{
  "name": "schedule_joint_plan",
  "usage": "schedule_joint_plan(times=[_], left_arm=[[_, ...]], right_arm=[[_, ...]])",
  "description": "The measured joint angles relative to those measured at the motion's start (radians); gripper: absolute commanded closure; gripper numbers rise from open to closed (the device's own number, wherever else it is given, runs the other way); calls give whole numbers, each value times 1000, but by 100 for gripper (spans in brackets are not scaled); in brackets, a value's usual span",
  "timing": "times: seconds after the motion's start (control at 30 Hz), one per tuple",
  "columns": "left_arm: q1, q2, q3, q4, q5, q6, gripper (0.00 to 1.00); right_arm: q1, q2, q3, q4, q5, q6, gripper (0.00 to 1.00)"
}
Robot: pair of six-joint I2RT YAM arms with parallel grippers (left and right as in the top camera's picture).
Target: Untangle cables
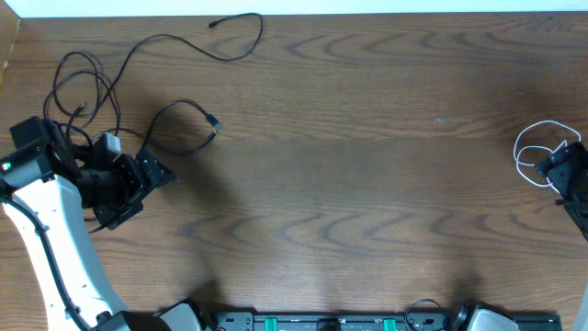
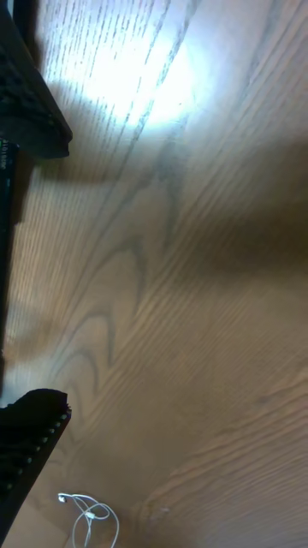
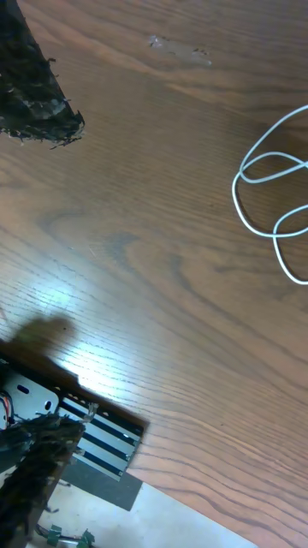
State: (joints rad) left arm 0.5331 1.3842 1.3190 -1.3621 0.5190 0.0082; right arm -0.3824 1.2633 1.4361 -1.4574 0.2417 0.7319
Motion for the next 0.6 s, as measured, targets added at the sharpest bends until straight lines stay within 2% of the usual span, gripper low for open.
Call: schedule_joint_plan(times=[0.3, 0.4, 0.47, 0.6], left_arm=[[0, 0, 0, 115, 0, -39, 8], [0, 0, 0, 185, 0, -96, 8], [0, 1, 0, 229, -10, -147, 2], [0, 11, 0, 338, -109, -284, 2]], right_arm=[[0, 0, 0, 0, 0, 0, 1], [0, 0, 0, 0, 0, 0, 1], [0, 0, 0, 0, 0, 0, 1], [0, 0, 0, 0, 0, 0, 1]])
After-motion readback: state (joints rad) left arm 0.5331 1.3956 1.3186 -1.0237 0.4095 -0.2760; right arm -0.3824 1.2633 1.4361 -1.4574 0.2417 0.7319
